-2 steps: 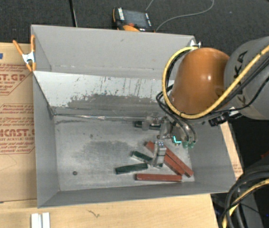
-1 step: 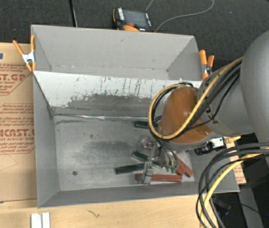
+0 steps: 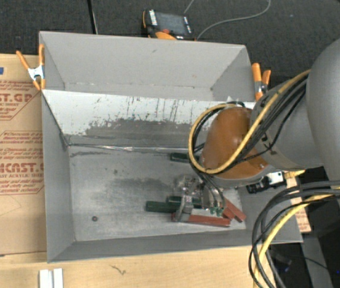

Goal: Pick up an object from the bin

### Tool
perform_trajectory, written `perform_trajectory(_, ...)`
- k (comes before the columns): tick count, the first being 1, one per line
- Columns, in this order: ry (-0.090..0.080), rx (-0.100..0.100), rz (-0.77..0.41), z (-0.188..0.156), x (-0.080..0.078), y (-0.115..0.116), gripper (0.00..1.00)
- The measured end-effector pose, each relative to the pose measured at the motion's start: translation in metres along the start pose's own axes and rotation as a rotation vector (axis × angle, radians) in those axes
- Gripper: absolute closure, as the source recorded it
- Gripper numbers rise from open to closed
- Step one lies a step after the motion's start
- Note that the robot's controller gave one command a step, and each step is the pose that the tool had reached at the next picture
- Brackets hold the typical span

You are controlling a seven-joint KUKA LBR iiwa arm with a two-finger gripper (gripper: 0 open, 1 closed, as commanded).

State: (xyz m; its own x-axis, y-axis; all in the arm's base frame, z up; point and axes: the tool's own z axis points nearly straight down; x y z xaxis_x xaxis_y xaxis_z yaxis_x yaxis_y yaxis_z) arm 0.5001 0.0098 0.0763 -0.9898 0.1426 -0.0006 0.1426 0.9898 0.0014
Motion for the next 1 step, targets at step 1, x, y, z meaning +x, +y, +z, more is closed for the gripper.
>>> perform_trajectory(1, -0.006, 0.000, -0.032, -0.1324, 0.0140, -0.0127, 1.00)
